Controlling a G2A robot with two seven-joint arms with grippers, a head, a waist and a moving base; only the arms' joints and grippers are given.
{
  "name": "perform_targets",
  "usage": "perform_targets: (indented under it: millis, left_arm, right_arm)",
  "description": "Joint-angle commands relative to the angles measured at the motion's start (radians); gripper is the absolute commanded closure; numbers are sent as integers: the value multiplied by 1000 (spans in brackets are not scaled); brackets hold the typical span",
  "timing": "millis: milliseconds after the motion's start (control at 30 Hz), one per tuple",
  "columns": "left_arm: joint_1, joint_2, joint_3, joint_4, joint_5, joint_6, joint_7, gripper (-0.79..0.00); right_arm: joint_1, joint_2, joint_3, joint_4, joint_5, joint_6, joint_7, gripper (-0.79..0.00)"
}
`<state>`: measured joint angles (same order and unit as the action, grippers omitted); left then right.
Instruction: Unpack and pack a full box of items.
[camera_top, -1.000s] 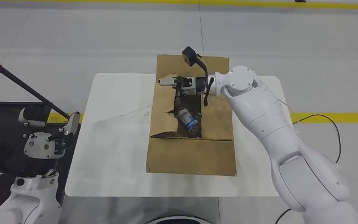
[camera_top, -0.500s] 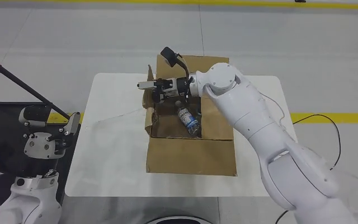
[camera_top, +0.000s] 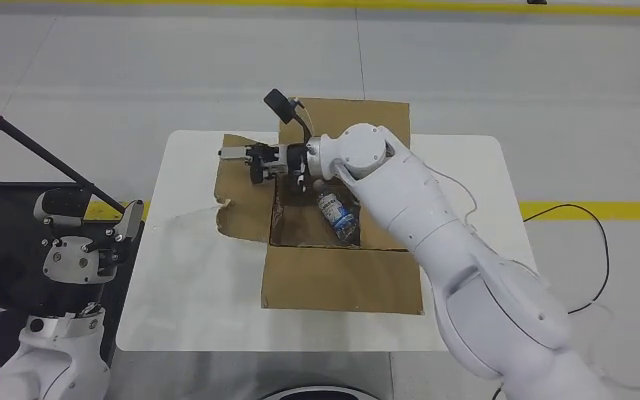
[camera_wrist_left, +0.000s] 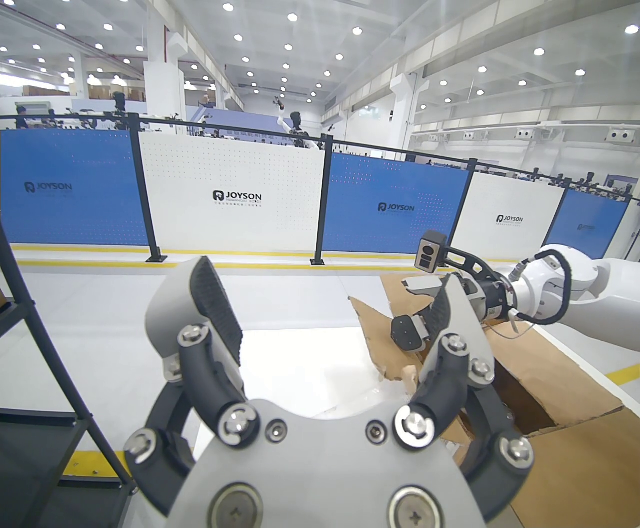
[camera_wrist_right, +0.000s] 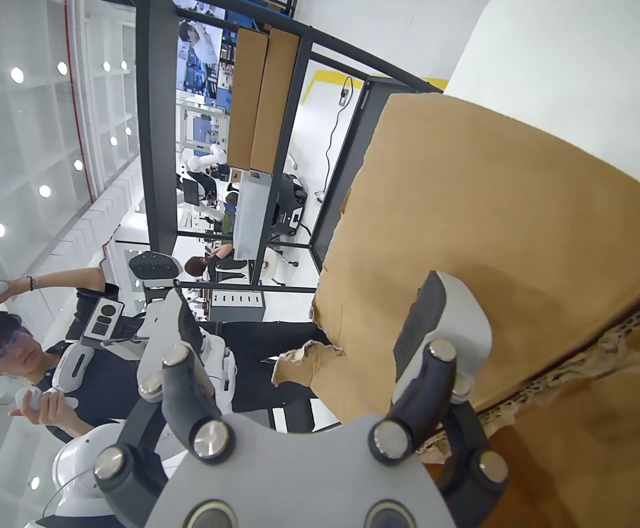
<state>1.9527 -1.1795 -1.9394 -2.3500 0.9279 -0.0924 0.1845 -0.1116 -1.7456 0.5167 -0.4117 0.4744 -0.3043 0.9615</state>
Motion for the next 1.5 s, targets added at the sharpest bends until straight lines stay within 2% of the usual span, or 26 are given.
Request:
perform_targets:
  millis: [0,367,900,1167,1467]
  left_arm:
    - [0,0,0,0,0,0,0,-785]
    - [0,0,0,0,0,0,0,-785]
    - [0,0,0,0,0,0,0,-785]
    - [0,0,0,0,0,0,0,-785]
    - [0,0,0,0,0,0,0,-785]
  right_arm:
    - [2,-13,-6,20,-10,0,15,-785]
    - [7,-60,-11,111,-55,-17,57,-785]
    - [0,-90,15,159,-95,-16,38,-785]
    - [29,-71,73,164,-55,-130,94,-785]
    - [32,-20,158,142,21,-253,240,-785]
